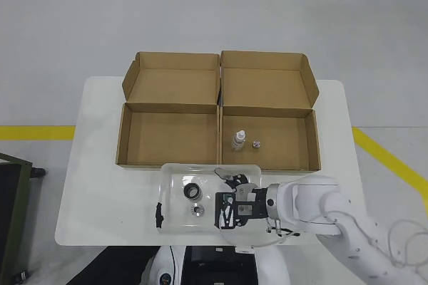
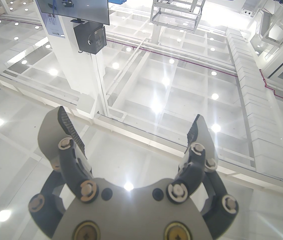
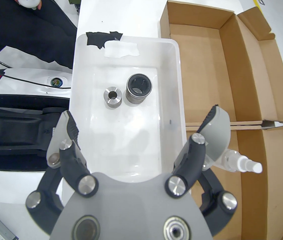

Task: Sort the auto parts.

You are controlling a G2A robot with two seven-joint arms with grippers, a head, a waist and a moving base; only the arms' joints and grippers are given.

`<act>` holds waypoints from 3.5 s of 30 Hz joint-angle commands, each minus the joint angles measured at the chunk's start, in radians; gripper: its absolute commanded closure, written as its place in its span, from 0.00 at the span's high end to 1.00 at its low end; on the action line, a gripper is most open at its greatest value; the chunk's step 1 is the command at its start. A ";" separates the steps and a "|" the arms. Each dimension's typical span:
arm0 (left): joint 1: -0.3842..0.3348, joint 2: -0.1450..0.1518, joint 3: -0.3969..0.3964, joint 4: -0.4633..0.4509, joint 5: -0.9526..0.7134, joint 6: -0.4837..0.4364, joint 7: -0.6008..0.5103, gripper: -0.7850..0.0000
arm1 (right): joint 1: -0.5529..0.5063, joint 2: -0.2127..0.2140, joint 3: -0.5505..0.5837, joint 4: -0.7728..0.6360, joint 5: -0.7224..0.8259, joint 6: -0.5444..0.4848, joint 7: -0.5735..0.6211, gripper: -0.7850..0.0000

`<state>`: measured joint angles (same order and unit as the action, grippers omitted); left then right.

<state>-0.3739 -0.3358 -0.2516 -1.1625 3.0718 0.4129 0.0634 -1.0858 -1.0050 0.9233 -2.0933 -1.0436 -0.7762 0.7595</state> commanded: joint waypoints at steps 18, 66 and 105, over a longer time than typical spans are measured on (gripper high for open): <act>0.000 0.000 0.000 0.000 0.000 0.000 0.000 1.00 | 0.054 -0.029 -0.145 0.154 -0.173 -0.050 -0.100 0.70; 0.000 0.000 0.000 0.000 0.000 0.000 0.000 1.00 | 0.183 -0.150 -0.372 0.408 -0.282 -0.007 -0.222 0.44; 0.000 0.000 0.000 0.000 0.000 0.000 0.000 1.00 | 0.073 -0.102 -0.125 0.198 -0.070 -0.010 -0.234 0.00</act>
<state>-0.3739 -0.3358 -0.2516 -1.1625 3.0718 0.4129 0.0634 -1.0096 -1.1081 0.7921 -1.8951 -1.1207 -0.7915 0.5328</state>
